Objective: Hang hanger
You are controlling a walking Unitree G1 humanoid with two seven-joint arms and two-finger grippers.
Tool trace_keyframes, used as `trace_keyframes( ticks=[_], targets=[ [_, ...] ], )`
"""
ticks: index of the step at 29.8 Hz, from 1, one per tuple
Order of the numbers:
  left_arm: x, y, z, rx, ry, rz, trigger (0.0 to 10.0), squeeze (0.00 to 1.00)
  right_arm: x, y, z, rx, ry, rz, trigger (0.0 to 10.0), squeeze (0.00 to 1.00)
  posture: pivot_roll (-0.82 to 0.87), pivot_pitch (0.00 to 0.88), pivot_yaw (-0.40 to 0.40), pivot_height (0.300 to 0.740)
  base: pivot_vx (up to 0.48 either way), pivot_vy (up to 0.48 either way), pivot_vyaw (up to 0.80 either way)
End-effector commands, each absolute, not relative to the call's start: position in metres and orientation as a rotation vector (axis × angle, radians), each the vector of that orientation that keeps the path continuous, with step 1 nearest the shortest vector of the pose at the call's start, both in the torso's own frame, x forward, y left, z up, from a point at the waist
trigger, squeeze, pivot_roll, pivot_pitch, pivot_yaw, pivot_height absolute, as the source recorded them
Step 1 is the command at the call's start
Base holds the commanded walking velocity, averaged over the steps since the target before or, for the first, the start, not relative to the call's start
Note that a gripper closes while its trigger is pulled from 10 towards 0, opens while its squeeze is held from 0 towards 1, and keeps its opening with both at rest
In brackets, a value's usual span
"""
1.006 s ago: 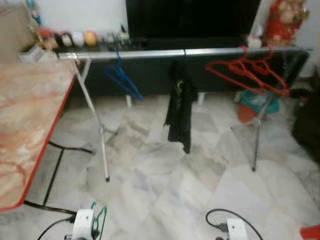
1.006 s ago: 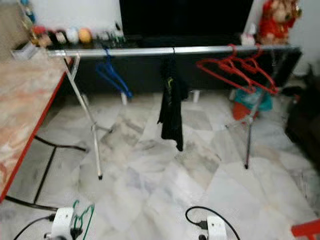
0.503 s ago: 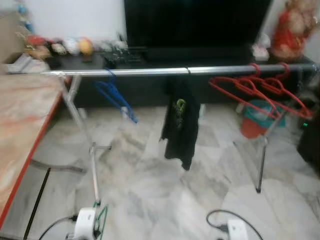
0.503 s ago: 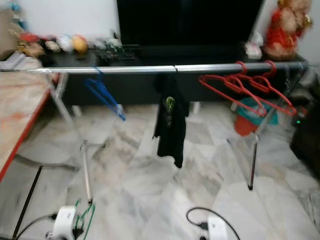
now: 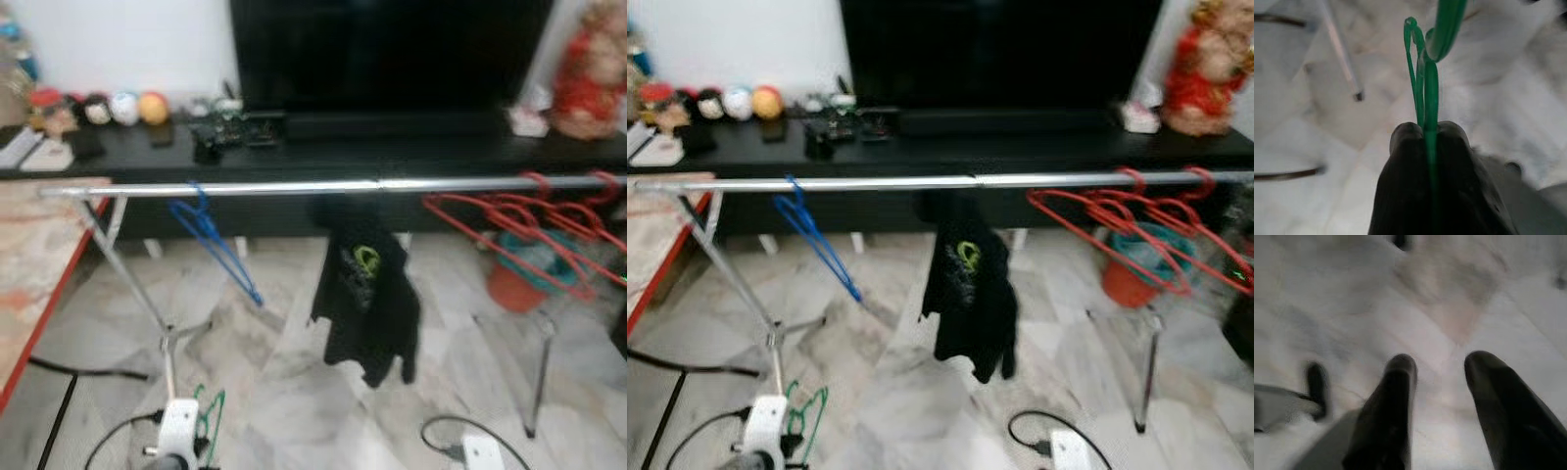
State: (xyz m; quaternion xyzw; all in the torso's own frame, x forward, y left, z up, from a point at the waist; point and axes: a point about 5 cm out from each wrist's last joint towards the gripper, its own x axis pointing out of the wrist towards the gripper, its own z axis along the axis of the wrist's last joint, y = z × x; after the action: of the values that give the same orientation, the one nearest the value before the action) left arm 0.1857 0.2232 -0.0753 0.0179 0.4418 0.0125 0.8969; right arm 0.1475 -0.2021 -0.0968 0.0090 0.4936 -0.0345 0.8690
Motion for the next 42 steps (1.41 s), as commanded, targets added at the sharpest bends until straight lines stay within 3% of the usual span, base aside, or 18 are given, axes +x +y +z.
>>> trace_keyframes(
  ticks=[1,15,42],
  targets=[
    [0.1910,0.2167,-0.0741,0.034,0.905,0.011,10.0,0.00,0.1386,-0.2127,-0.0983,0.001,1.058,-0.096,10.0,0.00,-0.10,0.000,0.005,0.740,0.000,0.000,0.00],
    [0.1886,0.2181,-0.0753,0.062,0.918,0.016,10.0,0.00,0.1393,-0.2129,-0.0980,0.001,1.056,-0.098,10.0,0.00,-0.10,0.000,0.007,0.740,0.000,-0.020,0.00],
    [0.1959,0.2134,-0.0724,0.066,0.895,0.006,10.0,0.00,0.1404,-0.2131,-0.0976,0.000,1.054,-0.095,10.0,0.00,-0.10,0.000,0.005,0.740,0.000,-0.416,0.00]
  ],
)
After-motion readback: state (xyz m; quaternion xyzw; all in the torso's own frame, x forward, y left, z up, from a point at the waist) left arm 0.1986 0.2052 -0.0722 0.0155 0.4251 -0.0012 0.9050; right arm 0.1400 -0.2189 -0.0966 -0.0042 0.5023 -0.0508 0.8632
